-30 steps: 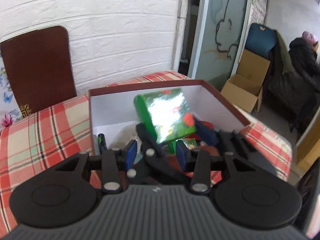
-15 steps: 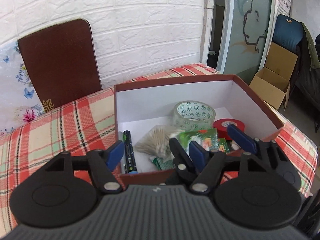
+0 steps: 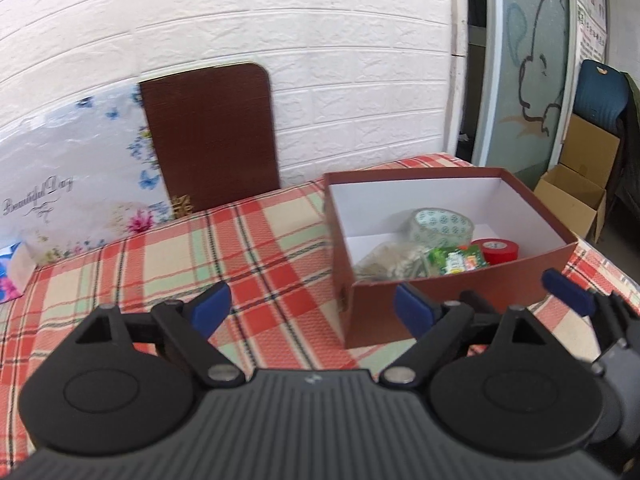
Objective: Organize objects
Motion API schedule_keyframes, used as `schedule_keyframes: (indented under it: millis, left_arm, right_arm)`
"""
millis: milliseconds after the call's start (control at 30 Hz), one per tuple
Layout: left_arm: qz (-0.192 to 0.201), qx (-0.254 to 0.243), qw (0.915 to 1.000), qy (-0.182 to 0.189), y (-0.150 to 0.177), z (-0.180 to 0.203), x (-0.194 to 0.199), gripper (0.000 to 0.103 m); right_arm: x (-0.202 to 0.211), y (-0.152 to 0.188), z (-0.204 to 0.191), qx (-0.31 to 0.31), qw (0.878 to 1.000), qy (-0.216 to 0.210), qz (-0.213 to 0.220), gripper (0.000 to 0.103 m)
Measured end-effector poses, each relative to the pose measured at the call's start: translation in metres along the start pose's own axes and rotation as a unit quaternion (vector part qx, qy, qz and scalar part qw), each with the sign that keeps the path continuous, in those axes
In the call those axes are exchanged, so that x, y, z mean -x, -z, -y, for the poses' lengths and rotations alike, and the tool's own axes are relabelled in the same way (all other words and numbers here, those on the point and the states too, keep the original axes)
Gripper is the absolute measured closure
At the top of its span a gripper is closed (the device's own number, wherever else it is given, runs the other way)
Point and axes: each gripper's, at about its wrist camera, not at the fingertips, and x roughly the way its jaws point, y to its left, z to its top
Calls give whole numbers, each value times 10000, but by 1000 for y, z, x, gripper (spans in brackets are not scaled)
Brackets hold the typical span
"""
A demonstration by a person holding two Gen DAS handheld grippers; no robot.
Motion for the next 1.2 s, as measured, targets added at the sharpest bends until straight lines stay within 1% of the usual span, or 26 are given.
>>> schedule_keyframes:
  millis: [133, 300, 400, 467, 800, 967, 1033, 1133, 1200]
  left_arm:
    - [-26, 97, 9997, -211, 14, -16, 7, 8]
    - [-130, 167, 9989, -414, 31, -31, 12, 6]
    - [-165, 183, 9986, -475, 39, -36, 14, 3]
    - [-215, 230, 9982, -510, 45, -41, 15, 0]
    - [-405, 287, 9961, -735, 68, -56, 20, 0]
    - [-471, 296, 9949, -842, 74, -62, 22, 0]
    - [-461, 261, 9944, -913, 76, -63, 23, 0]
    - [-310, 205, 9935, -1073, 77, -63, 28, 0]
    - [-259, 206, 9934, -1094, 77, -63, 31, 0]
  right_arm:
    - [14, 0, -4, -209, 9997, -111, -83, 17]
    - [26, -2, -9, -499, 9981, -267, -240, 15]
    - [32, -4, -13, -598, 9972, -326, -299, 15]
    - [36, -5, -17, -597, 9970, -364, -320, 15]
    - [45, -1, -44, -398, 9971, -486, -423, 14]
    - [51, 4, -53, -360, 9970, -490, -487, 14]
    - [52, 5, -55, -339, 9969, -492, -506, 14]
    - [55, 7, -58, -315, 9970, -487, -513, 13]
    - [57, 7, -60, -303, 9971, -474, -507, 13]
